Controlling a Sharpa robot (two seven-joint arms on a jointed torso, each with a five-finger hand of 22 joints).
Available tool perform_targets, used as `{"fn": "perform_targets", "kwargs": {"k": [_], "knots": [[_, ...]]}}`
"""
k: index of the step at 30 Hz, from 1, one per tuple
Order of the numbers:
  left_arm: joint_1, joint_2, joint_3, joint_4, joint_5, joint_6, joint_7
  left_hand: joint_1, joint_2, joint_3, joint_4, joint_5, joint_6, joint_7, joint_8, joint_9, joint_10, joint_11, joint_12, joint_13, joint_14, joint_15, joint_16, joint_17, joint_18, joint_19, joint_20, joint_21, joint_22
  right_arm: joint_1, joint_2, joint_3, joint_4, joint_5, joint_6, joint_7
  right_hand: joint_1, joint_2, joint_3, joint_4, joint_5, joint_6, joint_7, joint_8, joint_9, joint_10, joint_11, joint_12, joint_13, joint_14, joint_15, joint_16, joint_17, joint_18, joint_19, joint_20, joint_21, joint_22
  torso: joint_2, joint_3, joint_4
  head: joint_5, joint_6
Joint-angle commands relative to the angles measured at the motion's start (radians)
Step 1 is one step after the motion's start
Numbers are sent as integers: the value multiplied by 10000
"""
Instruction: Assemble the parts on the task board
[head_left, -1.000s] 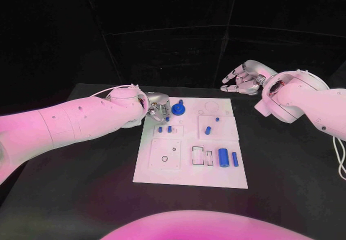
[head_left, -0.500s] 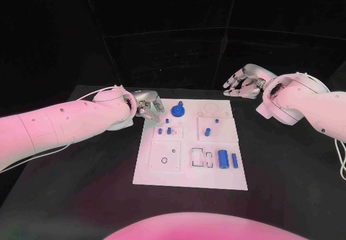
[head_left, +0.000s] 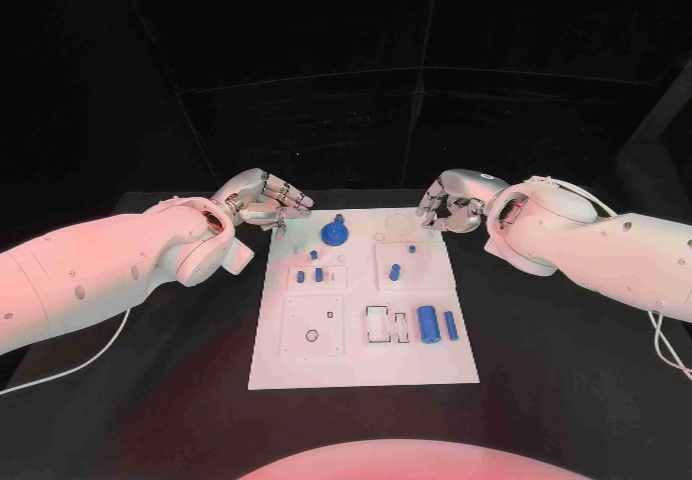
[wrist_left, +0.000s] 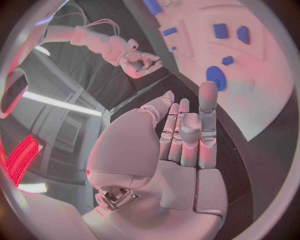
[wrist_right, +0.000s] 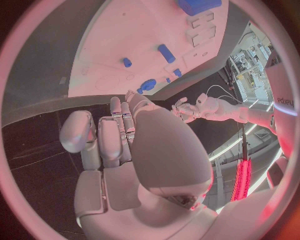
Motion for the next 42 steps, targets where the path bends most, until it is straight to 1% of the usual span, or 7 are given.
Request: {"fn": "perform_targets", "kwargs": {"k": [1, 5, 11, 23, 29, 33, 42], "knots": [[14, -25, 1, 216, 4121, 62, 1685, -95, 8, 45, 21, -32, 50, -21, 51, -18, 73, -38, 110, 17, -354, 7, -344, -592, 126, -289, 9, -509, -360, -71, 60, -33, 7, -1607, 260, 40, -67, -168, 78, 19, -77, -43, 94, -112, -16, -54, 125, -176, -216, 285, 57, -73, -57, 47, 84, 30, 67, 62, 7, -16, 5, -83, 85], [4, -53, -12, 446, 4810, 154, 1965, -122, 6, 34, 37, -33, 73, -28, 79, -22, 119, -52, 228, 39, -616, 7, -592, -1013, 127, -405, 15, -638, -431, -224, 140, -70, 3, -1997, 385, -41, -133, -286, 151, 37, -113, -185, 194, -288, -24, -239, 238, -437, -540, 316, 134, -54, -78, 31, 130, 96, 126, 145, 14, 8, -12, -123, 110], [-6, -81, -21, 636, 5146, 171, 2185, -119, 6, 30, 35, -33, 101, -37, 102, -20, 157, -66, 301, 55, -705, 0, -671, -1150, 129, -443, 13, -695, -464, -441, 265, -90, 23, -2274, 638, -68, -134, -354, 250, 2, -121, -262, 222, -421, -16, -313, 293, -602, -834, 319, 180, -23, -74, 31, 145, 153, 154, 180, 10, -2, 0, -163, 105], [-14, -109, -29, 728, 5222, 157, 2307, -103, 15, 33, 24, -34, 138, -50, 130, -15, 189, -81, 360, 69, -749, -10, -706, -1212, 131, -462, 8, -732, -488, -556, 496, -95, -154, -2359, 718, -41, -133, -387, 352, -42, -102, -318, 283, -526, -13, -354, 343, -708, -1075, 312, 211, -14, -90, 30, 158, 185, 177, 206, 12, -7, 2, -111, 9], [-19, -103, -34, 748, 5226, 167, 2292, -104, 16, 31, 24, -35, 146, -51, 137, -14, 195, -83, 372, 72, -760, -12, -716, -1234, 132, -465, 7, -739, -492, -617, 608, -95, -253, -2363, 811, -29, -47, -298, 529, -120, -80, -241, 287, -540, 8, -260, 342, -718, -1234, 306, 215, -8, -106, 31, 166, 200, 197, 229, 6, 4, -9, -86, -7], [-22, -102, -36, 748, 5227, 166, 2275, -109, 13, 26, 27, -36, 153, -50, 142, -13, 197, -84, 382, 74, -770, -12, -726, -1252, 132, -468, 5, -746, -497, -635, 668, -95, -337, -2364, 907, -46, 69, -184, 845, -240, -352, -81, 271, -528, 31, -106, 317, -726, -1426, 302, 197, 6, -118, 30, 176, 190, 218, 254, 9, -1, -2, -100, -11], [-23, -92, -39, 730, 5227, 172, 2248, -109, 11, 24, 26, -36, 154, -49, 144, -13, 197, -84, 386, 74, -779, -13, -735, -1271, 132, -469, 5, -750, -499, -704, 808, -95, -498, -2409, 1191, -103, 40, -141, 1176, -368, -386, 167, 238, -498, 55, 168, 271, -735, -1645, 307, 154, 47, -113, 10, 233, 160, 301, 378, 8, 0, -9, -102, -47]]}}
